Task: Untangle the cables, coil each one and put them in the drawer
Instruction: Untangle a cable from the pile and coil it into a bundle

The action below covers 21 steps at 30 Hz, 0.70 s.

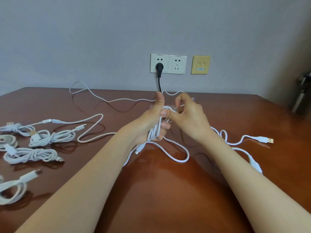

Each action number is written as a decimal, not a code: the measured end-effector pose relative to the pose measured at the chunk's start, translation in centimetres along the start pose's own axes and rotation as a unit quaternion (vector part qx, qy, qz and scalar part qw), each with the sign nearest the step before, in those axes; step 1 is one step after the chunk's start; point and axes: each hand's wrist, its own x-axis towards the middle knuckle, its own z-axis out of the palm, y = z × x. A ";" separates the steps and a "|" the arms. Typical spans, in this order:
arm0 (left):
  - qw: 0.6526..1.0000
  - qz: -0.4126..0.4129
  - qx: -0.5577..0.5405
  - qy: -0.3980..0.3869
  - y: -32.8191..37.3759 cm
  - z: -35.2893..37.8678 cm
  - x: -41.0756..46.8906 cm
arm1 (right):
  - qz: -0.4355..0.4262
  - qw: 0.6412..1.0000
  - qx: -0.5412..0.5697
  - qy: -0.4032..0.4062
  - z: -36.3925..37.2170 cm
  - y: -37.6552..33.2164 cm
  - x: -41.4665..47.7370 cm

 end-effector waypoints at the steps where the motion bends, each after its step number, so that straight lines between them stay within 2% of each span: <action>1: 1.000 -0.006 0.010 -0.022 0.1 0.0 -0.1 | 0.009 1.000 -0.013 0.008 -0.3 0.0 0.1; 4: 0.995 -0.026 0.083 -0.044 -0.1 -0.3 -0.5 | 0.040 0.999 -0.015 -0.011 -0.6 0.3 0.4; 8: 0.991 -0.037 0.124 -0.037 -0.5 -0.5 -0.3 | 0.030 0.995 0.060 -0.074 -0.4 0.6 0.6; 11: 0.992 -0.039 0.108 -0.047 -0.4 -0.7 -0.4 | 0.079 0.965 0.215 -0.126 -1.1 0.4 0.7; 13: 0.996 -0.034 0.076 -0.038 -0.2 -0.9 -0.4 | 0.119 0.941 0.277 -0.151 -1.8 0.5 0.9; 17: 0.999 -0.031 -0.009 0.017 0.3 -1.4 -0.3 | 0.168 0.922 0.300 -0.178 -2.5 0.8 1.2; 21: 0.999 -0.025 -0.027 0.039 0.4 -1.6 -0.3 | 0.154 0.929 0.257 -0.218 -2.2 0.7 0.9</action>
